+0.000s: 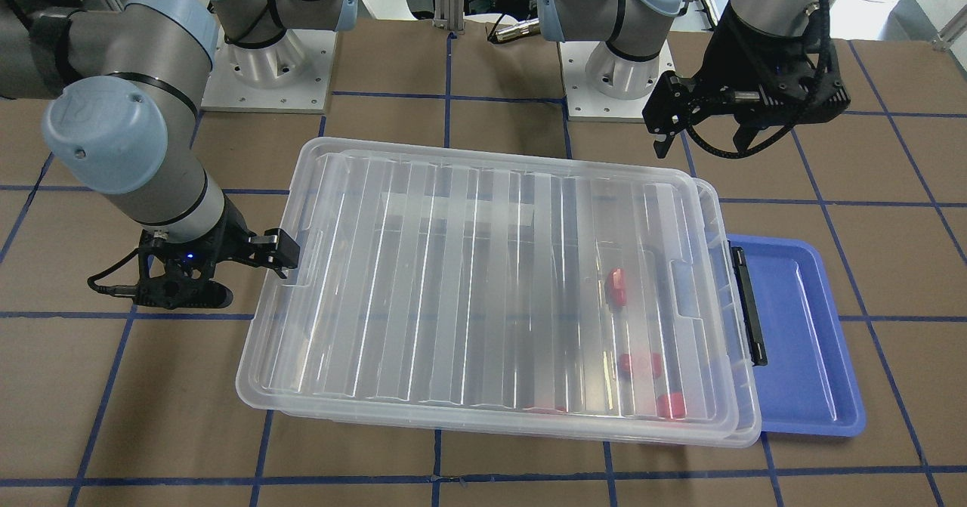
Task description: Place red block in blue tray from box
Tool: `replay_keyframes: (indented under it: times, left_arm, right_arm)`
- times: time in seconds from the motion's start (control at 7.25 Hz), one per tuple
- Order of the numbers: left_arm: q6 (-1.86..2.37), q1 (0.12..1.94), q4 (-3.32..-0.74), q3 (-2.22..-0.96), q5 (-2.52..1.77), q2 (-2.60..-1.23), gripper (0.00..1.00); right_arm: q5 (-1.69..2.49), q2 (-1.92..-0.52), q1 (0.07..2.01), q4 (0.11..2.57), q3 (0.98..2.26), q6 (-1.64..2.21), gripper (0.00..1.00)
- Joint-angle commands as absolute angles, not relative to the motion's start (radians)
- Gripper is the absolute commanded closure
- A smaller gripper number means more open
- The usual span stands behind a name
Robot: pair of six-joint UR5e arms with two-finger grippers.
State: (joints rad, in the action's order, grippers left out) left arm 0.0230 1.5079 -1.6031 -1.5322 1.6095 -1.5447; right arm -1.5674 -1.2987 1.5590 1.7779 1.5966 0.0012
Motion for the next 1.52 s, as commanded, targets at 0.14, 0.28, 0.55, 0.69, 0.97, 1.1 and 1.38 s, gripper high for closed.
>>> replay_keyframes:
  times: [0.14,0.28,0.55,0.69,0.97,1.1,1.38]
  left_arm:
    - [0.023,1.508,-1.603,-1.532,1.609,-1.545,0.0]
    - [0.023,1.508,-1.603,-1.532,1.609,-1.545,0.0]
    - [0.023,1.508,-1.603,-1.532,1.609,-1.545,0.0]
    - [0.023,1.508,-1.603,-1.532,1.609,-1.545,0.0]
    - [0.023,1.508,-1.603,-1.532,1.609,-1.545,0.0]
    - [0.023,1.508,-1.603,-1.532,1.609,-1.545,0.0]
    - [0.023,1.508,-1.603,-1.532,1.609,-1.543,0.0]
  right_arm:
    - [-1.611,-1.298,1.54,1.776,1.595,-0.014,0.0]
    - [-1.612,-1.298,1.534,1.776,1.594,-0.017,0.0]
    - [-1.617,-1.298,1.504,1.776,1.588,-0.067,0.0]
    - [-1.615,-1.298,1.485,1.775,1.585,-0.075,0.0]
    - [-1.617,-1.298,1.47,1.775,1.583,-0.106,0.0]
    - [-1.618,-1.298,1.45,1.775,1.583,-0.136,0.0]
    - [-1.646,-1.299,1.408,1.769,1.583,-0.19,0.0]
